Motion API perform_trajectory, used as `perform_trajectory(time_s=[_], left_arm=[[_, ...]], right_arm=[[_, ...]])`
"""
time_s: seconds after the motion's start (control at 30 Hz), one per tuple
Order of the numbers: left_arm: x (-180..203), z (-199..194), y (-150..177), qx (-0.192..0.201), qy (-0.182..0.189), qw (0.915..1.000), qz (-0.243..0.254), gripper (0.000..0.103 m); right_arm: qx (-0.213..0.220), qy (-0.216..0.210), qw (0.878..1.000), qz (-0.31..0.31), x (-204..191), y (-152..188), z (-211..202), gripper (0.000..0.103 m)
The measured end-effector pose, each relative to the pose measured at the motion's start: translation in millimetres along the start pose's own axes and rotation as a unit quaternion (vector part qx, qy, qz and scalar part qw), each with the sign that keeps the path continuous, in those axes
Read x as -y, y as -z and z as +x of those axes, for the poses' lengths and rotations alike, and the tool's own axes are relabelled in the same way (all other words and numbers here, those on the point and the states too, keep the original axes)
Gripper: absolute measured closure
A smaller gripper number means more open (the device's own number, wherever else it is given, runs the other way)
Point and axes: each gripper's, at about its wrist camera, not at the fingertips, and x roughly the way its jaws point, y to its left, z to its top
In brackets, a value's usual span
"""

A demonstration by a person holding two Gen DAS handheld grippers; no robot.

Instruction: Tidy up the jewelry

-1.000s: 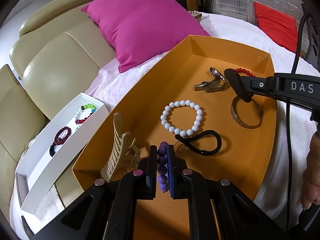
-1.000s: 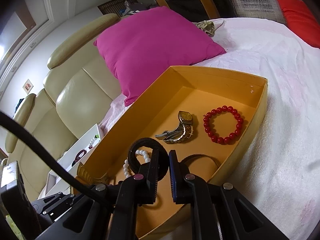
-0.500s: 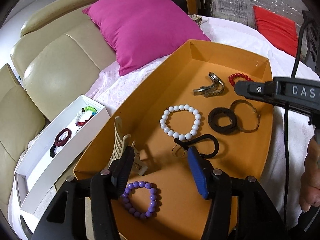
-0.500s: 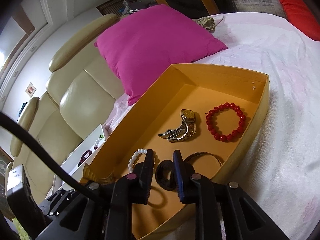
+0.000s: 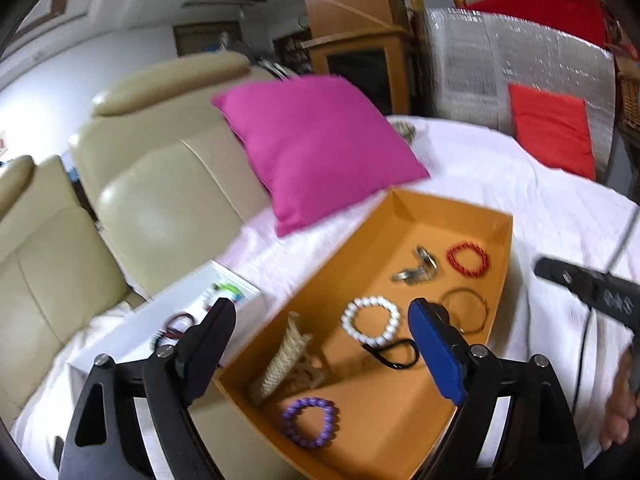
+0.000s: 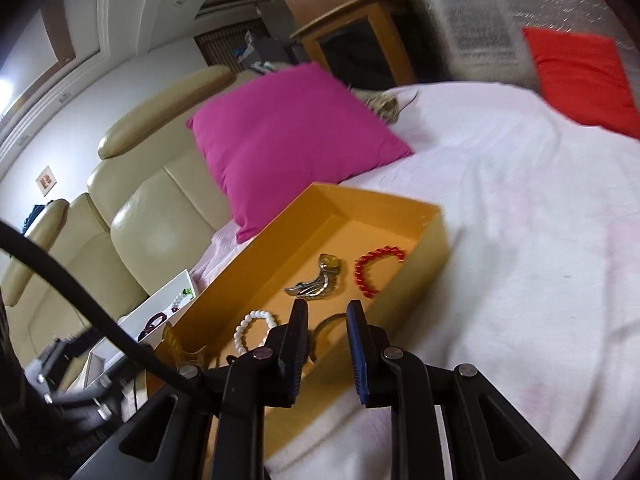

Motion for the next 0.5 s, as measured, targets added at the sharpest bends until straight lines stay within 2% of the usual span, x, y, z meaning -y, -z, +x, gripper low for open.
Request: perform_trajectory(time_s=[0.07, 0.13, 0.27, 0.5], left_arm=[[-7, -17, -4, 0.019, -0.025, 0.9995, -0.001, 0.015], [-14, -28, -6, 0.025, -0.027, 0.9993, -0.006, 0.015], [-31, -51, -10, 0.022, -0.036, 0.9987, -0.027, 0.015], [-44, -89, -17, 0.026, -0.06, 0.9974, -0.032, 0.015]], right_arm=[[0.002, 0.005, 1.0, -0.003, -2, 4, -18, 0.068], [0.002, 0.01, 1.0, -0.018, -9, 8, -33, 0.059], [-0.001, 0.012, 0.998, -0.056, -30, 11, -66, 0.058], [0.017, 0.009, 0.997, -0.068, -58, 5, -119, 0.049]])
